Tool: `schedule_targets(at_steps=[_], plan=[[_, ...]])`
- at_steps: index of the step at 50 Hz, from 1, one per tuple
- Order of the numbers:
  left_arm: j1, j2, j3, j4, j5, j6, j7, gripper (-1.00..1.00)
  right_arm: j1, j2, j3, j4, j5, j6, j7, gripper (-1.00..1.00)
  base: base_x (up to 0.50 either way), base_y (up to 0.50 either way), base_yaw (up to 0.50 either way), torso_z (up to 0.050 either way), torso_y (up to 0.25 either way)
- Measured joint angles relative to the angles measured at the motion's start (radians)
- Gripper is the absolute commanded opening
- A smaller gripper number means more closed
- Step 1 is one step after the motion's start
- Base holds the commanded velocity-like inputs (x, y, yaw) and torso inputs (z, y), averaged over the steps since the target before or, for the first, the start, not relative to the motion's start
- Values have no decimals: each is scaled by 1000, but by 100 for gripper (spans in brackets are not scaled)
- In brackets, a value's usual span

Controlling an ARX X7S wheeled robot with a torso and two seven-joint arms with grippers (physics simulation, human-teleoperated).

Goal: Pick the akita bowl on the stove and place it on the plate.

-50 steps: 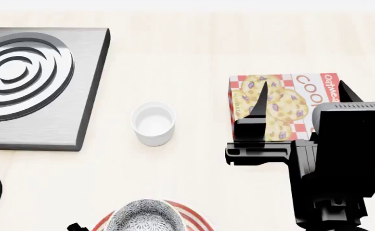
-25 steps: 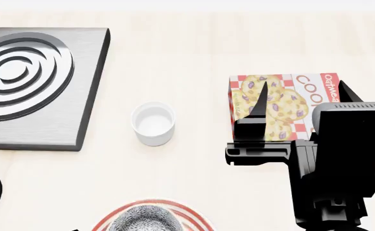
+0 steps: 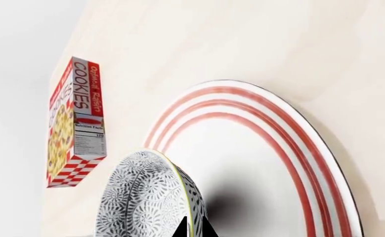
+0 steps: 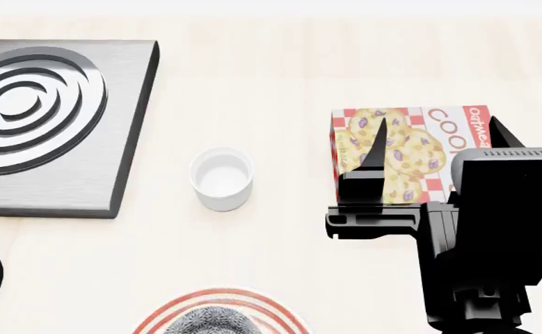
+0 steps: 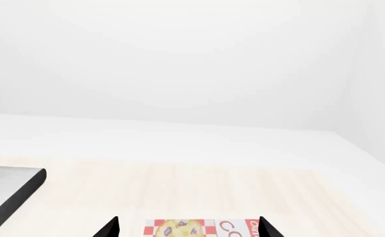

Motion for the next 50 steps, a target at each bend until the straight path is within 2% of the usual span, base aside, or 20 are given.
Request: schedule_targets(at_steps=[35, 36, 50], plan=[[19, 10, -3, -6, 8, -29, -9, -100, 1, 7, -5, 2, 10, -7, 9, 100, 0, 0, 0, 0, 0], [20, 11, -3, -6, 8, -29, -9, 100, 1, 7, -5, 3, 10, -7, 9, 100, 0, 0, 0, 0, 0], [22, 16, -20, 3, 20, -38, -23, 100, 1, 10, -7, 4, 14, -10, 13, 100, 0, 0, 0, 0, 0]])
